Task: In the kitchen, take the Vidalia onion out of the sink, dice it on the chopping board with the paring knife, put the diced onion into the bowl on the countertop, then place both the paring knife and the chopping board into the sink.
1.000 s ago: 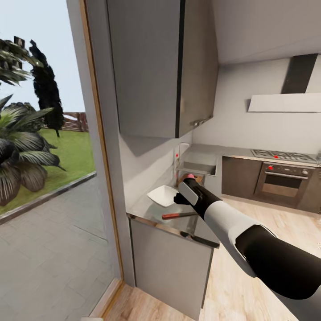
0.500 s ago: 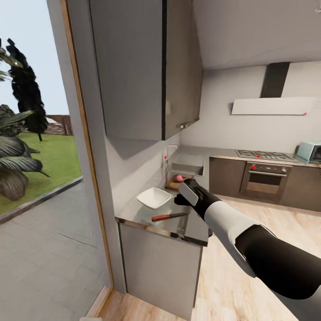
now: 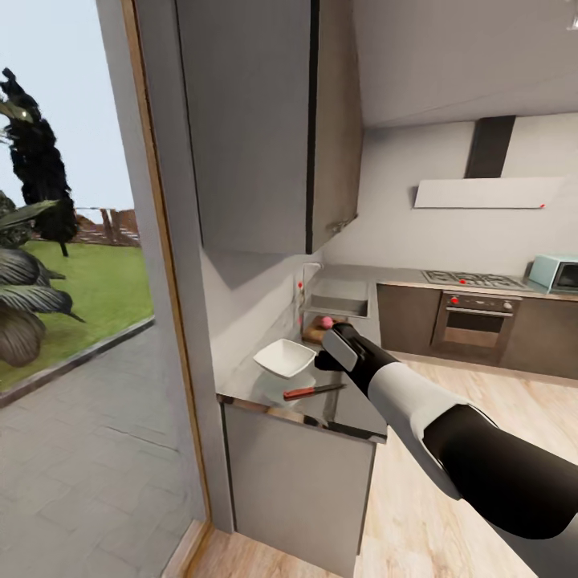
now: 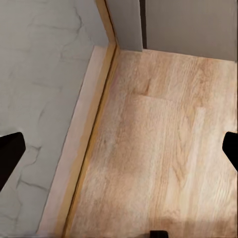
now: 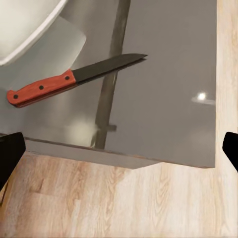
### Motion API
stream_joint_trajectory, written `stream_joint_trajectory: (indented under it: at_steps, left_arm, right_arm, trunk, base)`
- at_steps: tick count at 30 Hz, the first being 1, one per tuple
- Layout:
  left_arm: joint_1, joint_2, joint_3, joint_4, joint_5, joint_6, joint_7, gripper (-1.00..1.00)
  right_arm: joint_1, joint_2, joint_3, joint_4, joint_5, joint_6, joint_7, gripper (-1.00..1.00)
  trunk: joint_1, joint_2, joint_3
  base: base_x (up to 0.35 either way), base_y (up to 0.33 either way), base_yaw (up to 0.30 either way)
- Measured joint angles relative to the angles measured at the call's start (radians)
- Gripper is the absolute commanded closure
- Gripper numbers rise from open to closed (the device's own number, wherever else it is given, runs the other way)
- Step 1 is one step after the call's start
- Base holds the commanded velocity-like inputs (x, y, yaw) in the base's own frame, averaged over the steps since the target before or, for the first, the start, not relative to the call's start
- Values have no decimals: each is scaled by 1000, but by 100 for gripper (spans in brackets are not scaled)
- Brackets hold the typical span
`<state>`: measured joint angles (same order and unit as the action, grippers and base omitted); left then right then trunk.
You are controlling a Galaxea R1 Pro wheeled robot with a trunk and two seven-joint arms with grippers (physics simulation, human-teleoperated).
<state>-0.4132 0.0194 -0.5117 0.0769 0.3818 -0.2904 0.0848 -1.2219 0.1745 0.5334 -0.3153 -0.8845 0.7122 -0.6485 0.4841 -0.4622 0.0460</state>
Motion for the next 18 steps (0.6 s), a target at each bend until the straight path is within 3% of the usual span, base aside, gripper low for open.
stream_joint_trajectory:
  at_steps: [3,6,18]
  left_arm:
    - [2,1,0,0,0,81,-49,-100]
    - [5,3,0,1,1,118,-67,-100]
    - [18,0,0,1,1,165,-76,-100]
  right_arm:
    - [0,0,0,17,0,0,0,-100]
    - [0,0,0,28,0,0,1,-100]
    - [0,0,0,34,-1,0,0,-100]
  trunk:
    - [0,0,0]
    - [0,0,0]
    - [0,0,-11]
  base:
    - [0,27,-1]
    - [0,9,0]
    - [0,1,0]
